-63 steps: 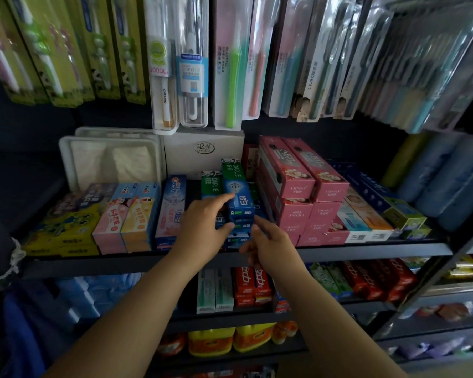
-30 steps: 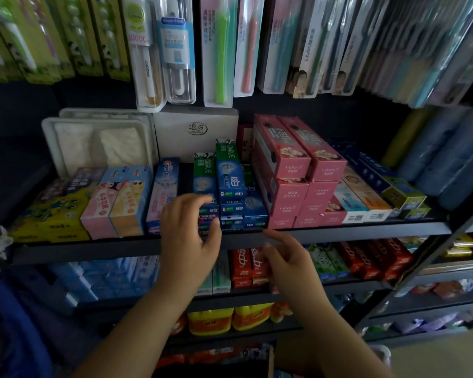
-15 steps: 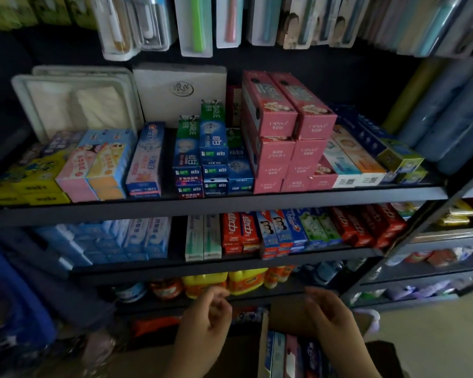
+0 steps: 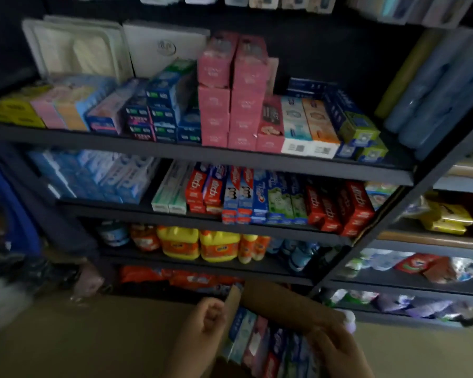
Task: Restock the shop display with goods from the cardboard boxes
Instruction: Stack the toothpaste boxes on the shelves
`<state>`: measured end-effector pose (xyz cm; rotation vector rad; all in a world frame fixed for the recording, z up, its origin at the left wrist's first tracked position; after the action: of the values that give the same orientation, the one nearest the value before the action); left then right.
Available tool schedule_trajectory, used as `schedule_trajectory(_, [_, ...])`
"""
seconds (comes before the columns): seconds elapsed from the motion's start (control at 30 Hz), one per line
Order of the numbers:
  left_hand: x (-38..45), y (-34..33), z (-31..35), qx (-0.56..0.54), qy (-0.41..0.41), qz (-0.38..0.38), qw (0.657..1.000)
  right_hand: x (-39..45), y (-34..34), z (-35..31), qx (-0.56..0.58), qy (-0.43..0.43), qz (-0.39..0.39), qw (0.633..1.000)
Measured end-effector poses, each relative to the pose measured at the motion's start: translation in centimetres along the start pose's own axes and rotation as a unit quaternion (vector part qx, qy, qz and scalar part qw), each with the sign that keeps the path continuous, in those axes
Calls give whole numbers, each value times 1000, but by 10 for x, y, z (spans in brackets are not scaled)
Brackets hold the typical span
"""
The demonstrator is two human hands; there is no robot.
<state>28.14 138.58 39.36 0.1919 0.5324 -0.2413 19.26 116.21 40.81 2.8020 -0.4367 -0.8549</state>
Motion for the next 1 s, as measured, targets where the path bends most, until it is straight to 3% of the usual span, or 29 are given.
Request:
schedule_trajectory(0.1, [-14,-37,-26,-28,25,13,999,14,32,28,-60,-31,59,996])
schedule_trajectory(0.23, [-29,-73,-57,-77,79,41,993,15,60,88,-131,-57,44,989])
schedule_trajectory(0.6, [-10,-108,-131,-103,118,70,985,20,52,182,-82,-191,36,977])
schedule_trajectory(0.83, [-24,-99,-110,-92,128,66,985,10,25,151,-68,-177,13,982])
schedule_trajectory(1.0, [-29,-70,-47,-103,59,91,989,15,13,73,-97,-75,-19,992])
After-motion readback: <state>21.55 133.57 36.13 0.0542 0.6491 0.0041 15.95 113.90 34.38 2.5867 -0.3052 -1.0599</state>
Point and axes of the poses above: each hand's wrist, its own x-axis towards the middle knuckle, its own y-axis out of the back of the hand, z = x × y, the point moved 1 cm from there along x, towards the middle knuckle, and after that the axes turned 13 degrees about -x, right-handed, at the moved point
